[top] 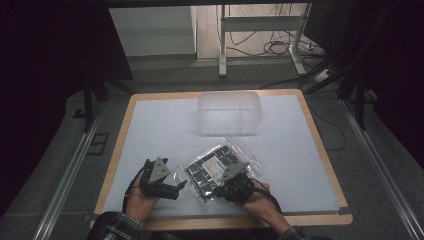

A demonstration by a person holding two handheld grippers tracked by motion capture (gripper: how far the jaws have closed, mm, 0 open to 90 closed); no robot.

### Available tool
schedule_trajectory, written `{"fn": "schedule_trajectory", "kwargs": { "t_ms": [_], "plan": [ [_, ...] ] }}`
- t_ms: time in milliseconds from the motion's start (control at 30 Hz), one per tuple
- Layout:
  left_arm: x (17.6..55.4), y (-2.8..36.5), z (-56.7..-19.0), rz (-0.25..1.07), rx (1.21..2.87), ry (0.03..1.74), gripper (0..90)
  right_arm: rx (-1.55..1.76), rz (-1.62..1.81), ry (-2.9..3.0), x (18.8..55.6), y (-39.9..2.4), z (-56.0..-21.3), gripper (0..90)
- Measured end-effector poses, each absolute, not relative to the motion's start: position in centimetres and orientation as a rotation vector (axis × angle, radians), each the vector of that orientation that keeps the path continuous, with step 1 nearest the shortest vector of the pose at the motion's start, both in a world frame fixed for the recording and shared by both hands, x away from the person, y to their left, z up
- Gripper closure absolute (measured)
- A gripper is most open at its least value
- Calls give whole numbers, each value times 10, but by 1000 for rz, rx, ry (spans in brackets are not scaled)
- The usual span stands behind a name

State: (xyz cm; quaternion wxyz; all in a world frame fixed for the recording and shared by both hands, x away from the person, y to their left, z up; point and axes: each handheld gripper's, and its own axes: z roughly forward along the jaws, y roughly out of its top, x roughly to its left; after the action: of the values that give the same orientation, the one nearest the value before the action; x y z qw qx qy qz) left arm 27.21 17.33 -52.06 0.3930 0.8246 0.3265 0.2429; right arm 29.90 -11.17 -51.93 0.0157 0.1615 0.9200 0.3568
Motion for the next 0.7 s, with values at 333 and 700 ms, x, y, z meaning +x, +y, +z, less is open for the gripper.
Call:
{"fn": "schedule_trajectory", "kwargs": {
  "t_ms": [333,700],
  "plan": [
    [272,173,-521,611,2096,826,25,599,1102,2811,309,-124,-509,708],
    [272,172,-521,611,2098,823,25,721,1136,2717,328,-142,-497,593]
  ]
}}
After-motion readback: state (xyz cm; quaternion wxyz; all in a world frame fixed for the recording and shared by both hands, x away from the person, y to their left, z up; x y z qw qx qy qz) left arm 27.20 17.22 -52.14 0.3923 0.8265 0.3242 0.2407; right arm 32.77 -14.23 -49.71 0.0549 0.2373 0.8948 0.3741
